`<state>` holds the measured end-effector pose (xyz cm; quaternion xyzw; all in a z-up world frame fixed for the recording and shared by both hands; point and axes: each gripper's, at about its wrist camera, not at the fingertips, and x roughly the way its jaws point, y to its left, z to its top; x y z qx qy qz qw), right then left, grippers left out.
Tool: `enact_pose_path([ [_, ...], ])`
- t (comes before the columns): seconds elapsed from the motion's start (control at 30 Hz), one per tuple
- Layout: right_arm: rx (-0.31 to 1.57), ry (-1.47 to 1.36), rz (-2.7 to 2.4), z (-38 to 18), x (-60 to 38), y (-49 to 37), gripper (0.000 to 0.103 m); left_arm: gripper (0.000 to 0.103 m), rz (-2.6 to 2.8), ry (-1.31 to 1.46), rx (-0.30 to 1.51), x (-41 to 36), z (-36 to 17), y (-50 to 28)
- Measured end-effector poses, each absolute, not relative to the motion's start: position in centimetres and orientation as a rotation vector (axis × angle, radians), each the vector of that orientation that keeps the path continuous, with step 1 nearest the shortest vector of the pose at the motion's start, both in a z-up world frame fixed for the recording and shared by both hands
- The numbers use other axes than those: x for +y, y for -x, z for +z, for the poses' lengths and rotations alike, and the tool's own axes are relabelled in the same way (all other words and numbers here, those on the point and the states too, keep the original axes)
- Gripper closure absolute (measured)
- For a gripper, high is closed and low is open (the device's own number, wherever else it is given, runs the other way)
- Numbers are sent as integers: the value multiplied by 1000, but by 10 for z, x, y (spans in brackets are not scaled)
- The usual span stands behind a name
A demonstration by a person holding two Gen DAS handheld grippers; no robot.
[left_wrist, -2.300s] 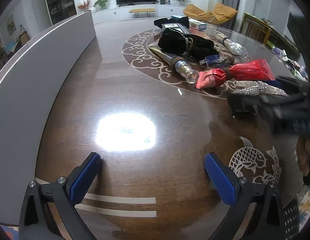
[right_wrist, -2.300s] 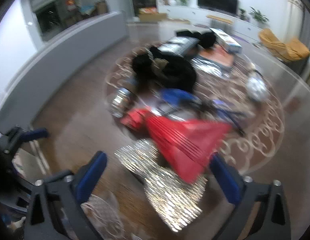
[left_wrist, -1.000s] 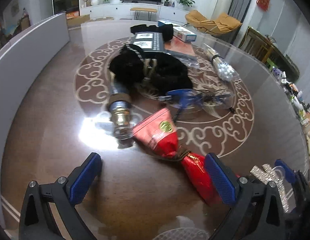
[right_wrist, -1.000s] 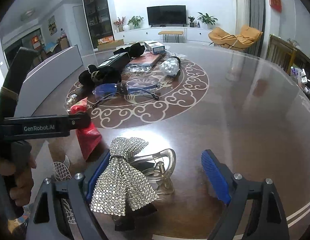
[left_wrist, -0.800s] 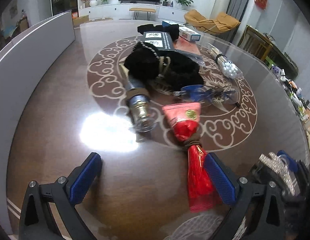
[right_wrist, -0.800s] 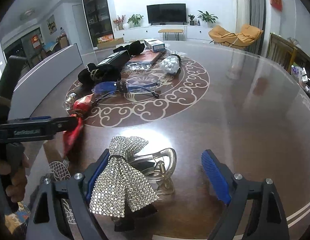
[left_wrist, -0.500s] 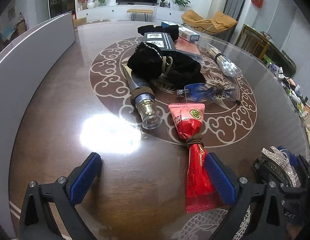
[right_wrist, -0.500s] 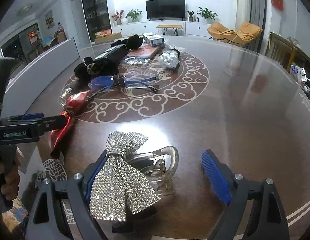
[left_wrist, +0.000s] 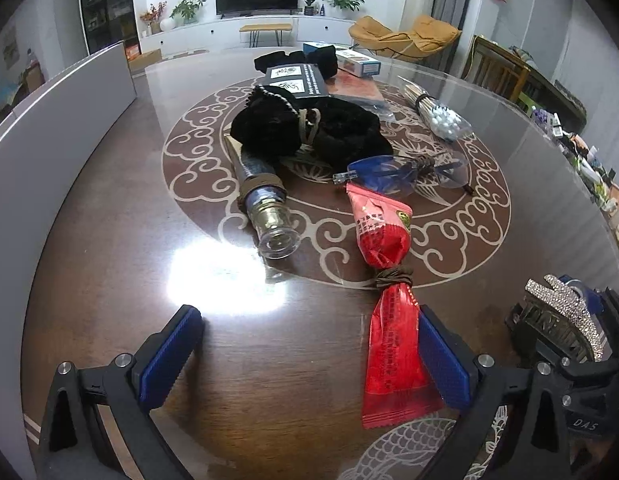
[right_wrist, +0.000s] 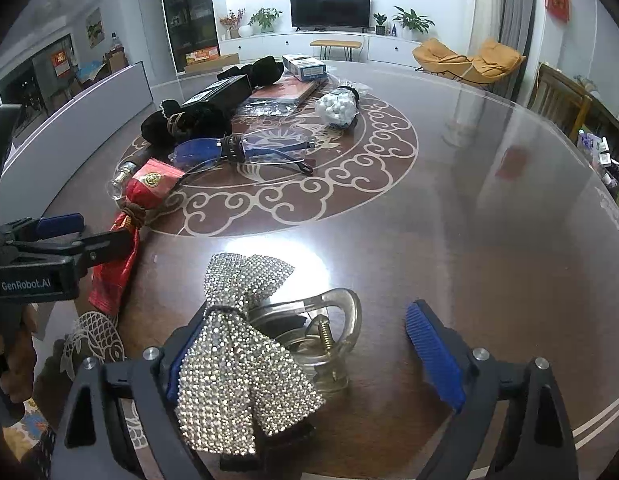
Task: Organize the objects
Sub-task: 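Close the right gripper on the rhinestone bow while the left gripper grasps the red package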
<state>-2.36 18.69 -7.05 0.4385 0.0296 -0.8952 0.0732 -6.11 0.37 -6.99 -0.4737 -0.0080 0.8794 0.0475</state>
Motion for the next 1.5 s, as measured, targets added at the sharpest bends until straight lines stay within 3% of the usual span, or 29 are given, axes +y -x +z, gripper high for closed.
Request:
enact_pose_path([
  [0.57,116,-1343,-2685,-73,185,25,5,0,2612,1506,115,29,-70,86],
  [0.63,118,-1345,-2684,-72,185,26,4,16,2651,1427,113,24,-67,74],
  [0.7,117,-1349,-2683,-73,185,26,3,45,2677,1372,107,19,-65,63],
  [0.77,118,-1352,-2682,-73,185,27,2,55,2683,1330,106,11,-64,53],
  [0.83,117,-1354,-2682,-73,185,27,2,57,2681,1300,120,3,-64,46],
  [0.93,111,-1365,-2685,-73,186,29,0,54,2661,1266,153,-1,-64,45],
  [0.97,112,-1366,-2686,-73,186,29,0,49,2655,1264,173,-2,-64,47],
  [1.17,113,-1366,-2686,-73,186,29,0,2,2652,1349,138,-12,-70,76],
  [1.5,114,-1368,-2686,-73,185,29,0,0,2603,1342,166,-8,-73,91],
])
